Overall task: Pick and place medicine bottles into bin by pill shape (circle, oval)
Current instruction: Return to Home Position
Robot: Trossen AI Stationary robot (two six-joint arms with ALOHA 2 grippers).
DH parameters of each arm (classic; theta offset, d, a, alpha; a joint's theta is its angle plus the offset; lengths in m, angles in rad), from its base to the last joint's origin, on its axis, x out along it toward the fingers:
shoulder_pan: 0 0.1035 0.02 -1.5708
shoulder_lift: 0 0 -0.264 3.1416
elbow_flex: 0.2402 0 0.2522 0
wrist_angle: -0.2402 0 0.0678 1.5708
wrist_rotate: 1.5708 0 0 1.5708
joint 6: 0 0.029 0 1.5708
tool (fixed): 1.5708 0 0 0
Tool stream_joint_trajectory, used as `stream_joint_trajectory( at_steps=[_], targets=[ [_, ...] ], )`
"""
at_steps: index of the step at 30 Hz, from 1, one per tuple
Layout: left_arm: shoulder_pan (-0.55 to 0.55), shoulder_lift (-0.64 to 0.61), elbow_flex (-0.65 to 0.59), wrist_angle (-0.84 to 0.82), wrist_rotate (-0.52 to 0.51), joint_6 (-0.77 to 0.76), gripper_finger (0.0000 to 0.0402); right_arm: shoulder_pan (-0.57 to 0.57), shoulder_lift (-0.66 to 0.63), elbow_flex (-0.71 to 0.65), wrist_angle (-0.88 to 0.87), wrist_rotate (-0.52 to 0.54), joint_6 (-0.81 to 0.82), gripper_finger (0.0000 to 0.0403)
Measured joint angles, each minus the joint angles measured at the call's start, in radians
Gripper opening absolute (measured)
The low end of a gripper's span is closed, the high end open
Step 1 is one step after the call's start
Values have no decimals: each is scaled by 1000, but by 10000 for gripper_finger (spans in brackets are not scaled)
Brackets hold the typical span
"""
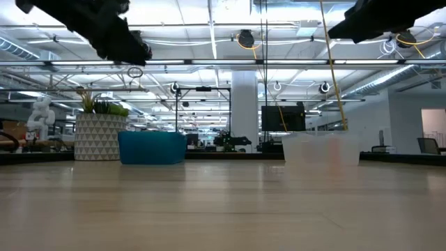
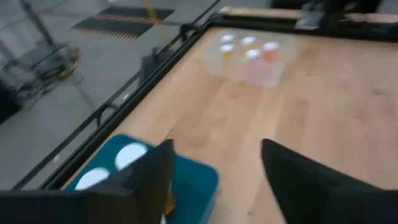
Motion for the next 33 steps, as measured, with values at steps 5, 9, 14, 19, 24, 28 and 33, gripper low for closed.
stream_joint_trajectory(
  at_steps=[5, 9, 14, 19, 24, 28, 33],
  targets=[
    [-63, -36, 0, -4, 1, 66, 142, -42, -141, -62, 6, -64, -89, 8],
    [-80, -36, 0, 9, 30, 40, 70, -100, -269, -141, 27, -192, -114, 1],
    [-88, -41, -49, 91, 108, 51, 7, -169, -401, -225, 29, -294, -117, 1],
    [-127, -54, -142, 224, 141, 91, 7, -223, -491, -272, 30, -393, -152, 1],
    [-162, -82, -234, 359, 165, 98, 6, -263, -559, -317, 43, -437, -199, 0],
    [-184, -126, -316, 465, 172, 120, 6, -293, -598, -360, 70, -467, -210, 0],
    [-187, -195, -379, 510, 266, 124, 6, -324, -625, -405, 106, -518, -222, 0]
  ],
)
